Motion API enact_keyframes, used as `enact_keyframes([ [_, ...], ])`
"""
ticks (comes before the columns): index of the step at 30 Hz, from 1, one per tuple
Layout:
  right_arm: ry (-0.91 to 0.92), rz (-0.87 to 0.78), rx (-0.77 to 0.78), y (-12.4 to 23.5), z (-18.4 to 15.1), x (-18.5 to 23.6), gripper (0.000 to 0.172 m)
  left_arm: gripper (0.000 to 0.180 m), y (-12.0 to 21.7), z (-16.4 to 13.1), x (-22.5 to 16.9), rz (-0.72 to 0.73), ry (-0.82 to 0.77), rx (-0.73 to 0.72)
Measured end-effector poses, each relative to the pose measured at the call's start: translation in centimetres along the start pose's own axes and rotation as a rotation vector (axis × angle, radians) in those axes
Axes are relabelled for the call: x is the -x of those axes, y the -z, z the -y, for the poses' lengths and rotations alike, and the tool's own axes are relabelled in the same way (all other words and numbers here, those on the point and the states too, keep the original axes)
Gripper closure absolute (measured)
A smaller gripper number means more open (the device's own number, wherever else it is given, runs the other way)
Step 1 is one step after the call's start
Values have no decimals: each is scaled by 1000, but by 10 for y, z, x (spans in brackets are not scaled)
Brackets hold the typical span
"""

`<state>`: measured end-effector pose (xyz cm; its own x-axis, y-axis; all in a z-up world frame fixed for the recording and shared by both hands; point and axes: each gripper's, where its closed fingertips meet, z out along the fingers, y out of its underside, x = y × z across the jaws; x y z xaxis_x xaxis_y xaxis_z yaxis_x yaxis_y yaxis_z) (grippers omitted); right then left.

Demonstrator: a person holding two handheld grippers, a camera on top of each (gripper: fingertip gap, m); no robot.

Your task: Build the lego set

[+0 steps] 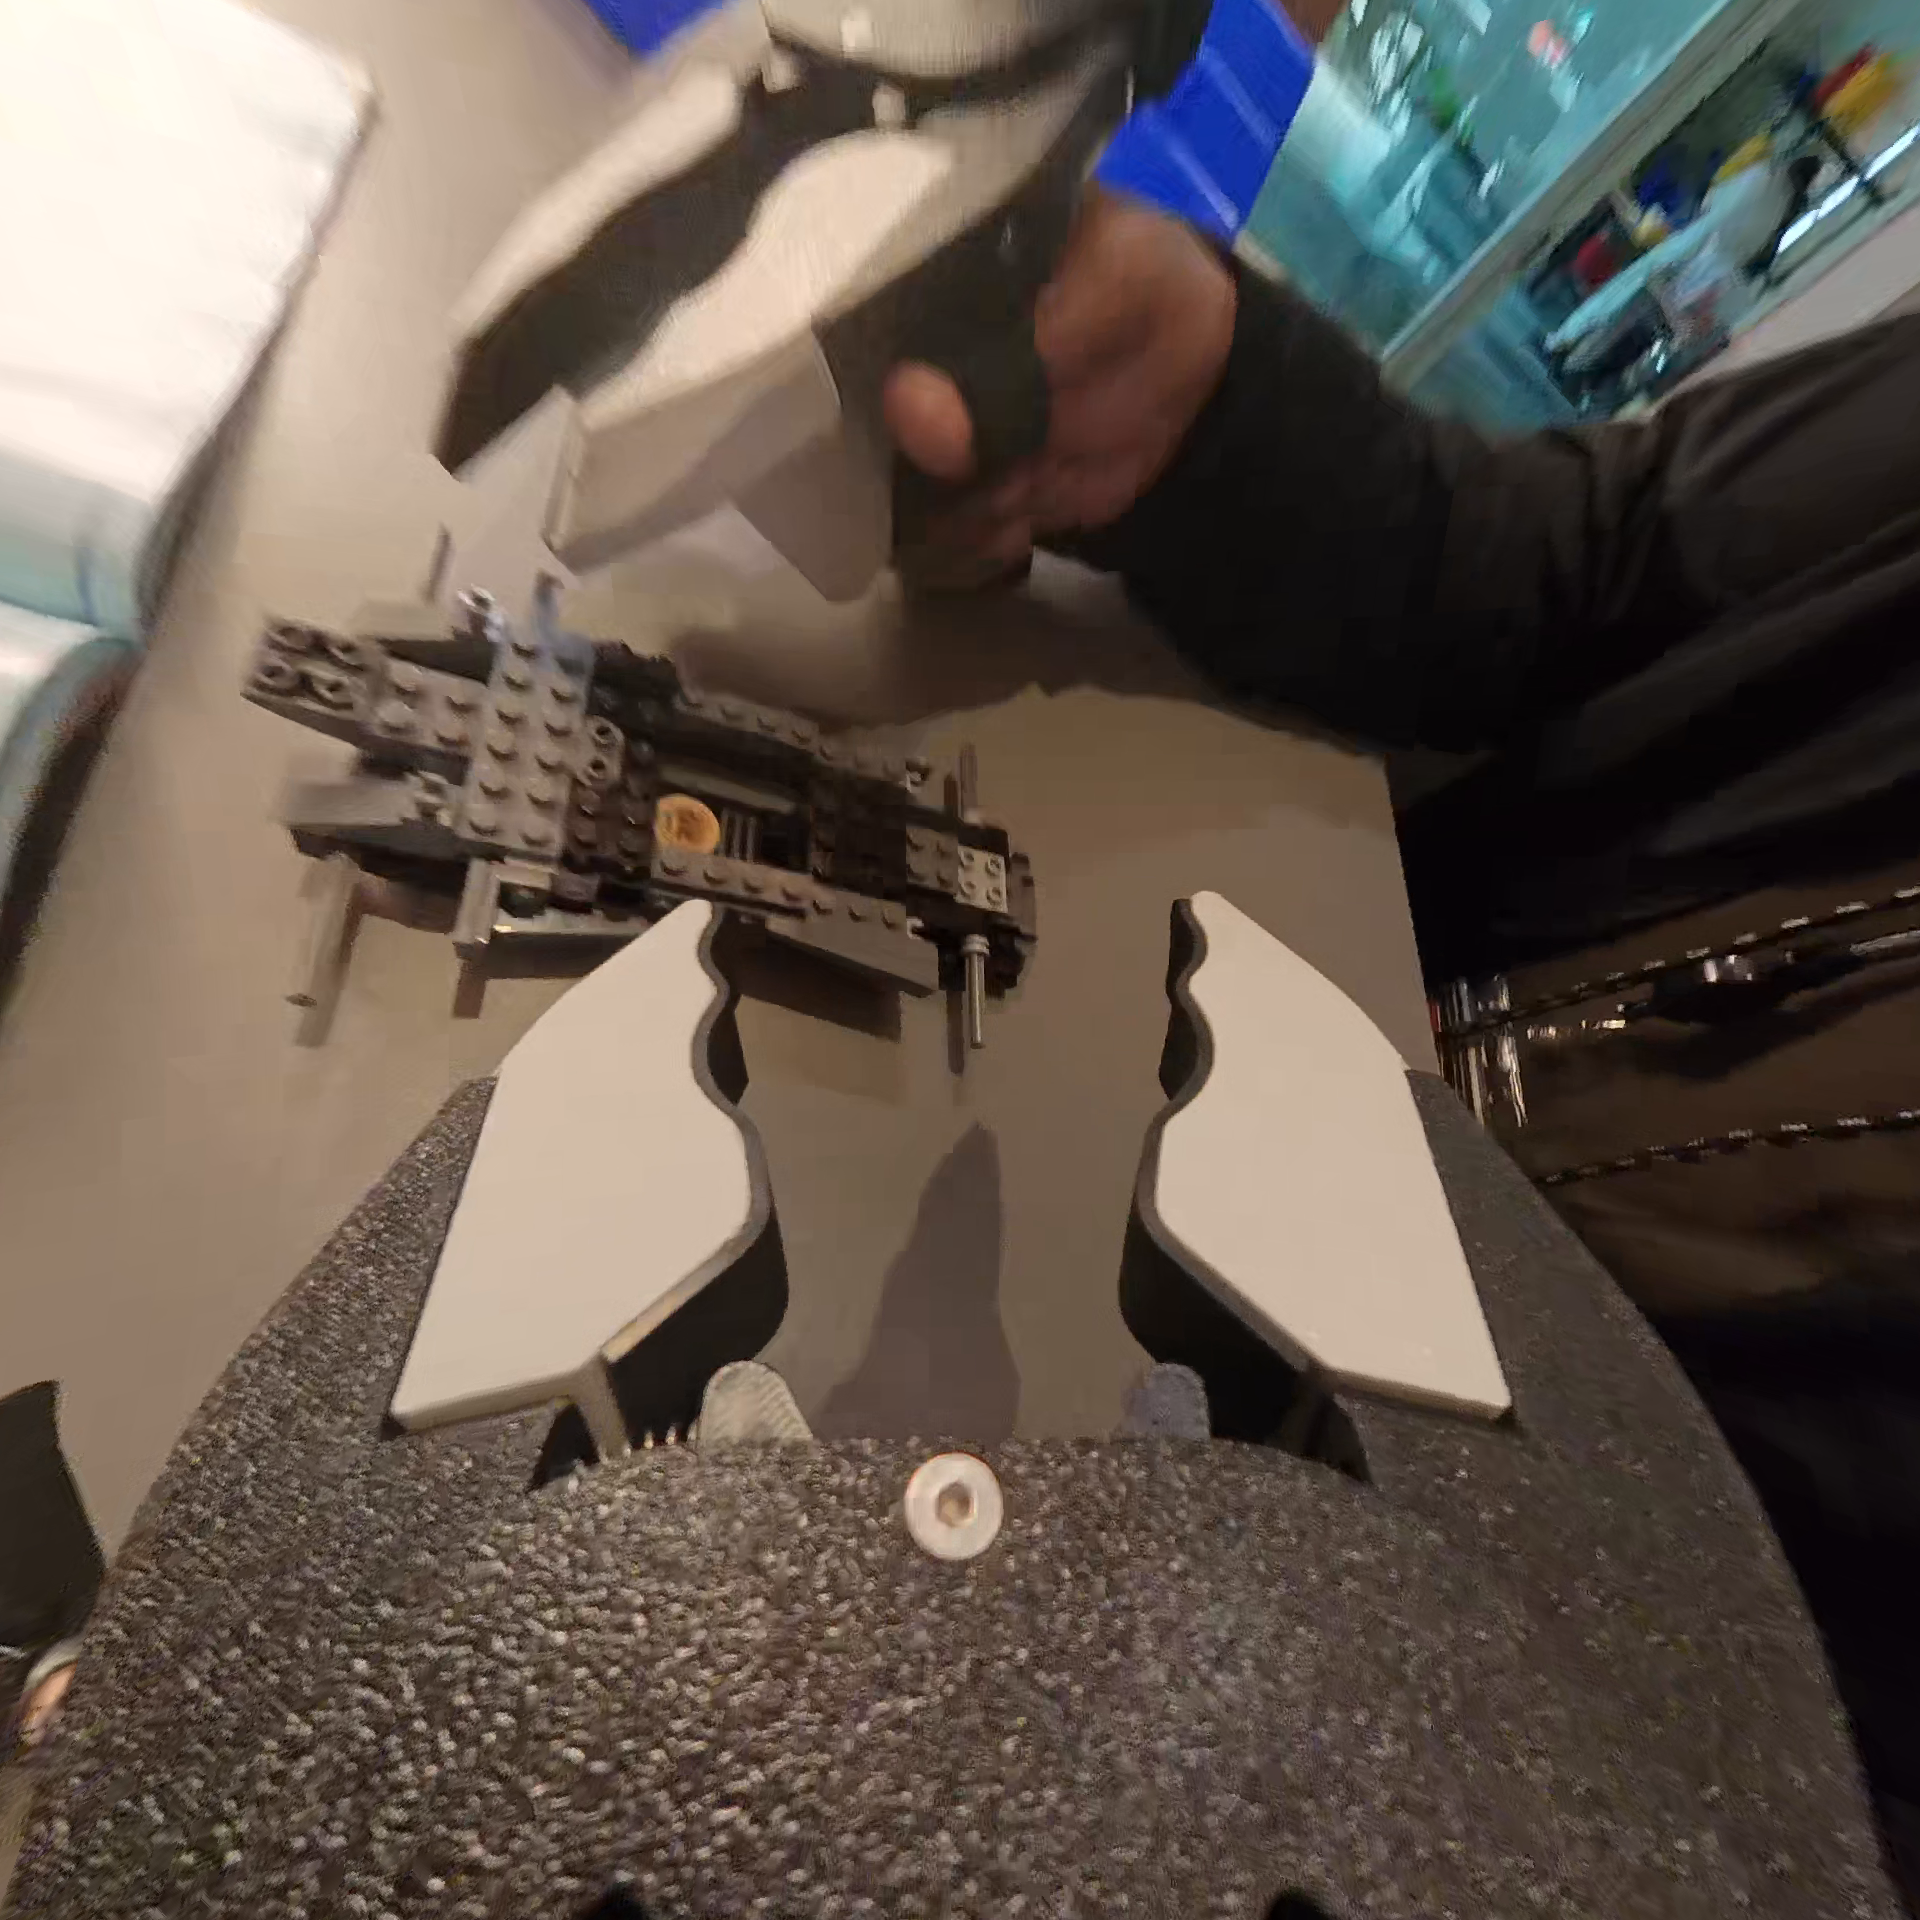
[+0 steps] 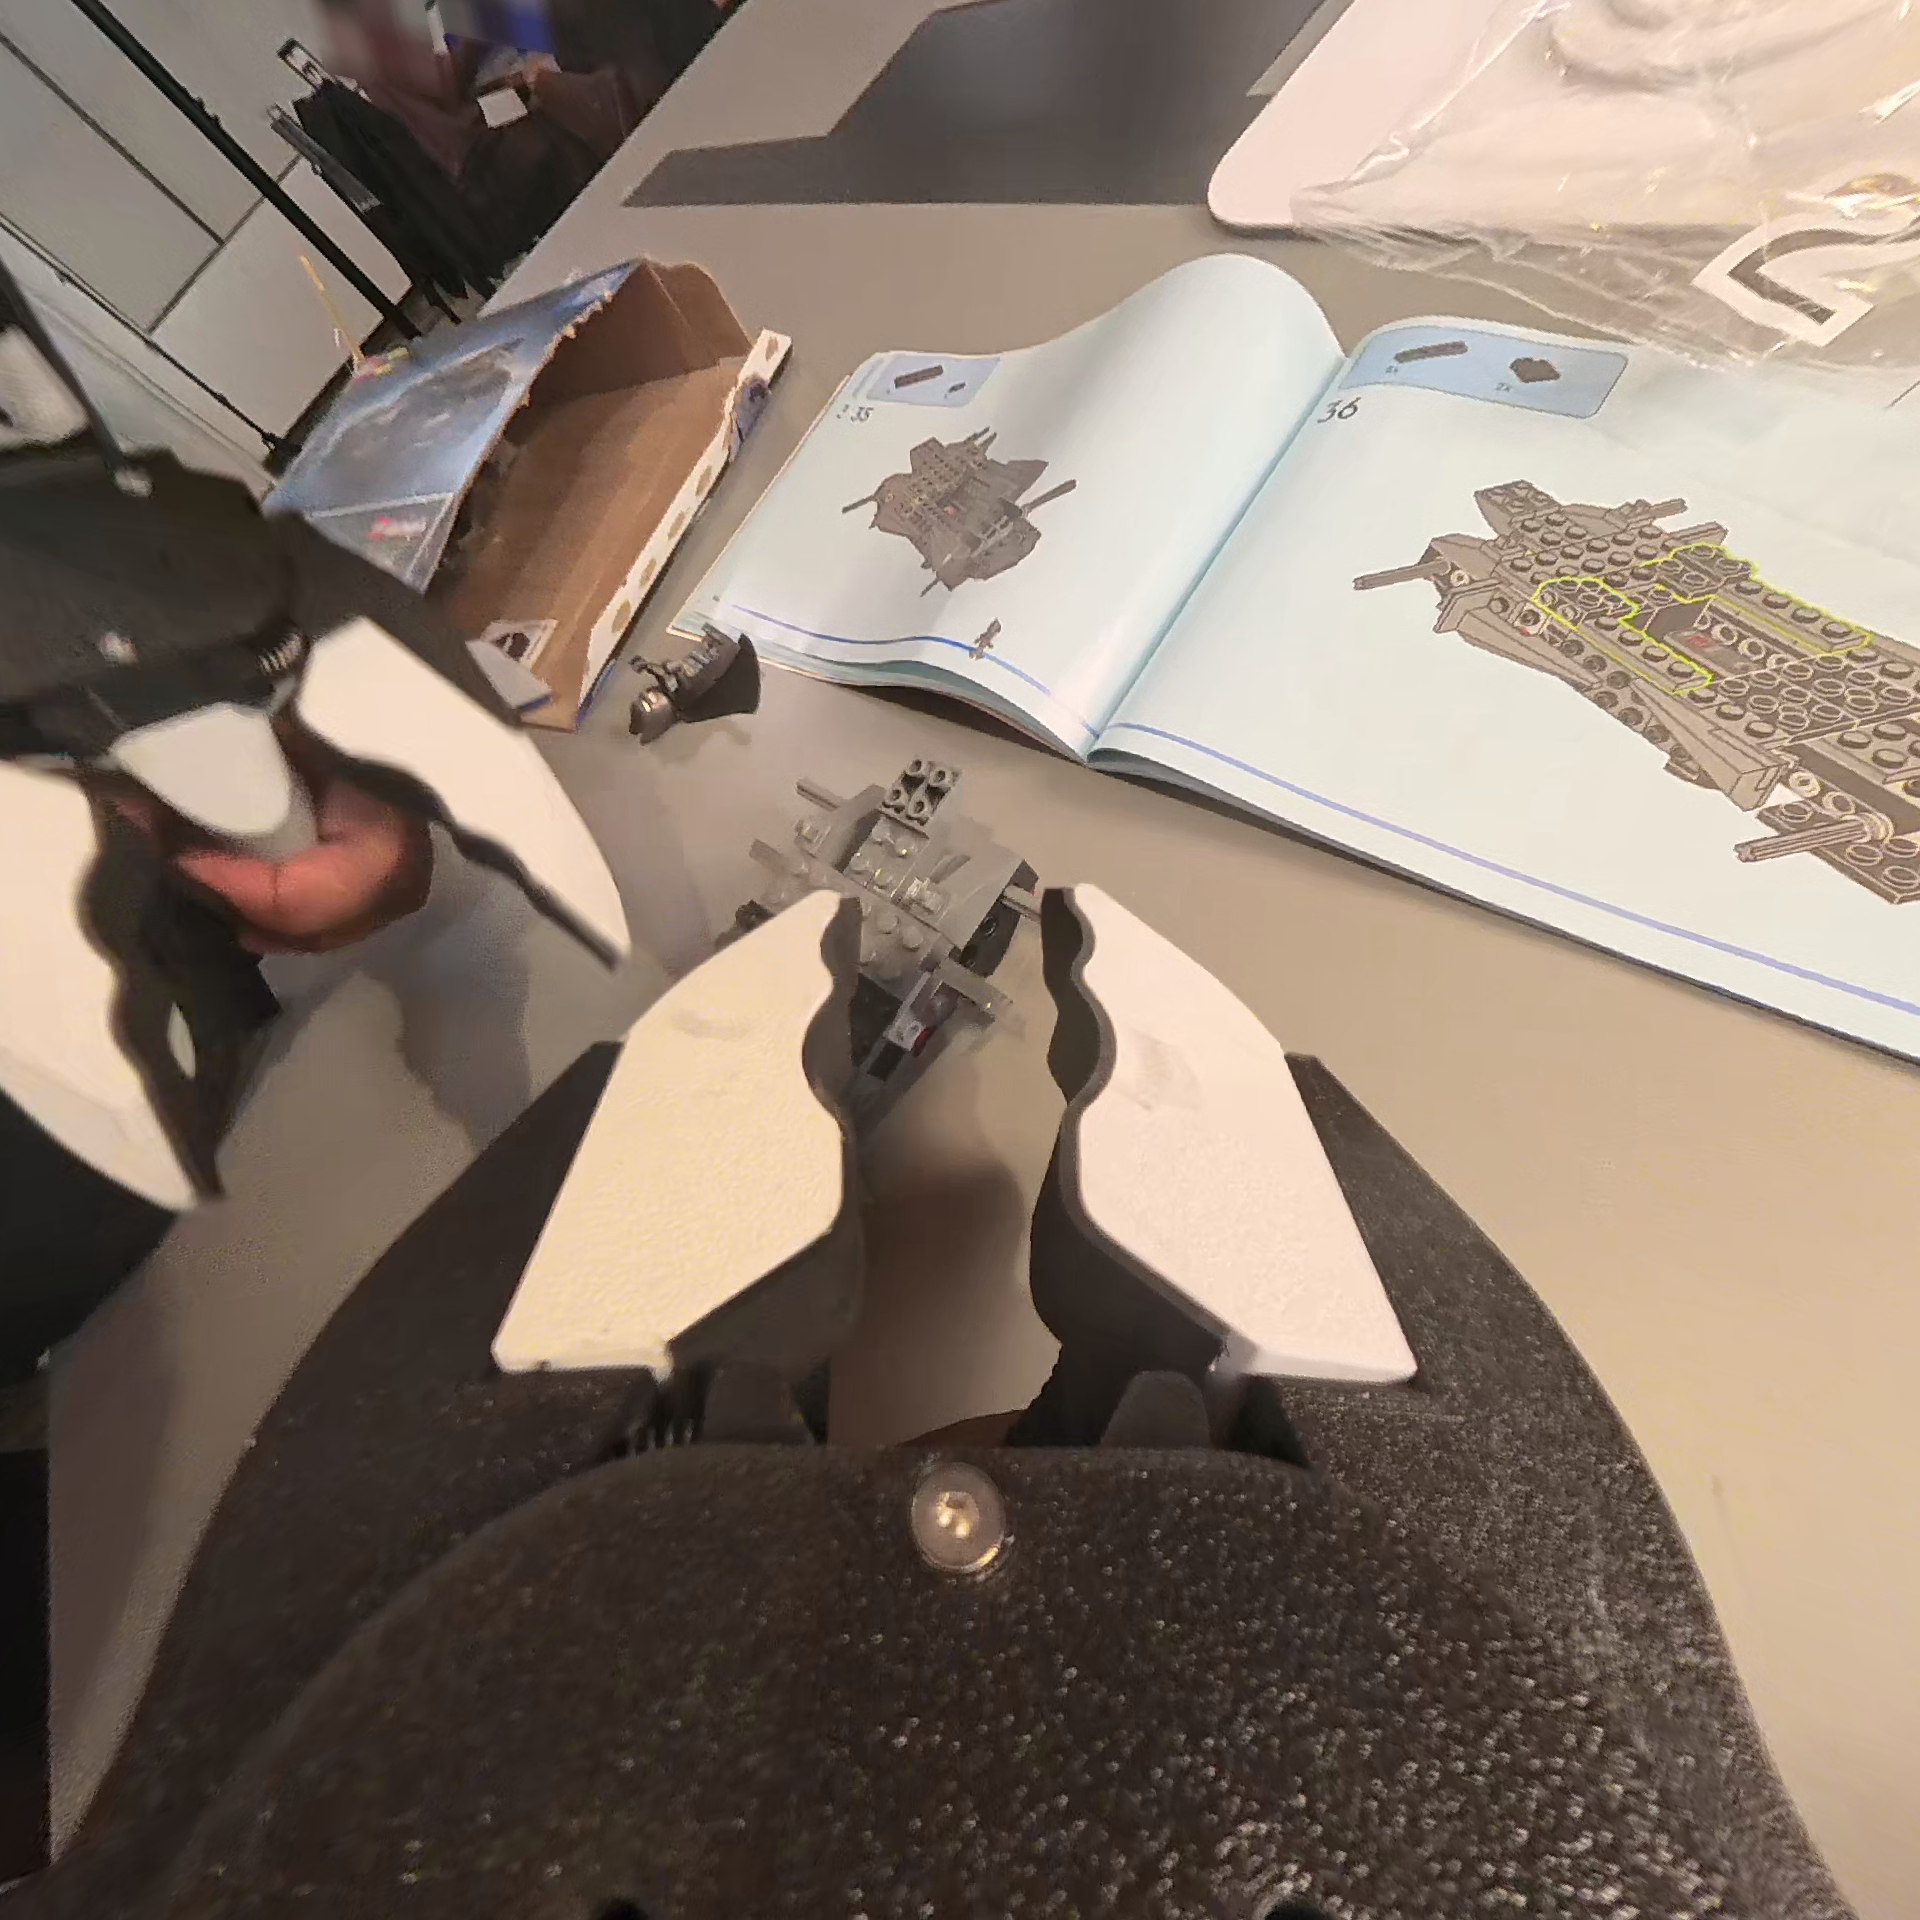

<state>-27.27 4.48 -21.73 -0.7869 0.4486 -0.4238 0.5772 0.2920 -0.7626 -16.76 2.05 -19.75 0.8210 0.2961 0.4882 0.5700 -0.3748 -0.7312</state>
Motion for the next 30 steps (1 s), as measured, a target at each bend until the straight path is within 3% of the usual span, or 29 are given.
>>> enact_keyframes([
  [6, 73, 41, 115, -3, -17, 12, 135, 98, 34, 60, 41, 153, 43, -450],
  [11, 145, 20, 146, -9, -24, 14, 128, 99, 54, 82, 54, 171, 101, -716],
  [14, 233, 97, 224, -8, -38, 34, 135, 99, 63, 89, 53, 159, 103, -821],
  [18, 338, 135, 250, -3, -44, 50, 135, 99, 70, 88, 55, 188, 93, -838],
  [22, 299, 86, 40, 1, -12, 35, 131, 101, 71, 82, 63, 253, 83, -808],
  [26, 166, -85, -149, 6, 18, -3, 129, 101, 61, 79, 68, 297, 67, -748],
  [30, 267, -338, -170, 16, 41, -42, 128, 102, 51, 76, 69, 363, 9, -673],
])
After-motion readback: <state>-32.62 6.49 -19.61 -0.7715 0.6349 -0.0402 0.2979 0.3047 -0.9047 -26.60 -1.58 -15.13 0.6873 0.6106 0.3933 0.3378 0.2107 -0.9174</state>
